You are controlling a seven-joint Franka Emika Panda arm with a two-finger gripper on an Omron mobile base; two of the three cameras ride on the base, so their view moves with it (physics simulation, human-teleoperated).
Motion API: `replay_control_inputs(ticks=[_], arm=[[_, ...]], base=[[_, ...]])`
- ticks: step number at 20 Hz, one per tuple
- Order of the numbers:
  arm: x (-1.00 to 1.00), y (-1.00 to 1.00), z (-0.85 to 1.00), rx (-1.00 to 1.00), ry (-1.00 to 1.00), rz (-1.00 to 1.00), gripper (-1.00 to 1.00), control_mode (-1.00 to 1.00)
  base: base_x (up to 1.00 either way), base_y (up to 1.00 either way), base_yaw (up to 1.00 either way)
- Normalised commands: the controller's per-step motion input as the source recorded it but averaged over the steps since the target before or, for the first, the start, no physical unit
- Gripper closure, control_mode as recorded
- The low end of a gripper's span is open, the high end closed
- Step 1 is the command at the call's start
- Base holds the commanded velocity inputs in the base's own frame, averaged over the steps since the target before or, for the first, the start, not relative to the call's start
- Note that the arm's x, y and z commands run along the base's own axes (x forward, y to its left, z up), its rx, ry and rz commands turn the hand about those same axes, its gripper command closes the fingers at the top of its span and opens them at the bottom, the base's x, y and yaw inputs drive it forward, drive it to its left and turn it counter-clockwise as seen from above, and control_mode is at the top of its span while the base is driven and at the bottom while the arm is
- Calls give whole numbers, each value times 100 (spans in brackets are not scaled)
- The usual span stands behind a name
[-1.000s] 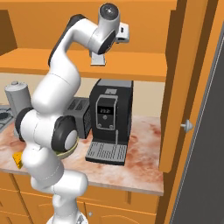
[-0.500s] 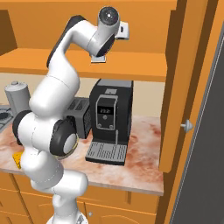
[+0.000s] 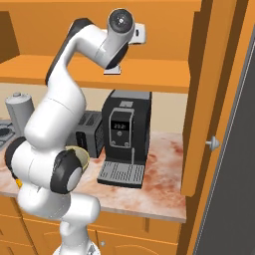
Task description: Pick the cheese from the fridge and the cheese grater from the cabinet and place them next to the salad bowl.
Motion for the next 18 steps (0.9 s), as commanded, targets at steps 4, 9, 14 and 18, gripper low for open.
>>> replay_control_inputs(ticks=[4,9,14,18], arm=[[-21,9,-2,-6,0,10,-100,-100],[-1,52,0,-13,0,6,-100,-100],[13,27,0,-4,0,-2,-100,-100],[18,10,0,0,2,-6,-100,-100]], base=[[0,0,0],[0,0,0],[0,0,0],[0,0,0]])
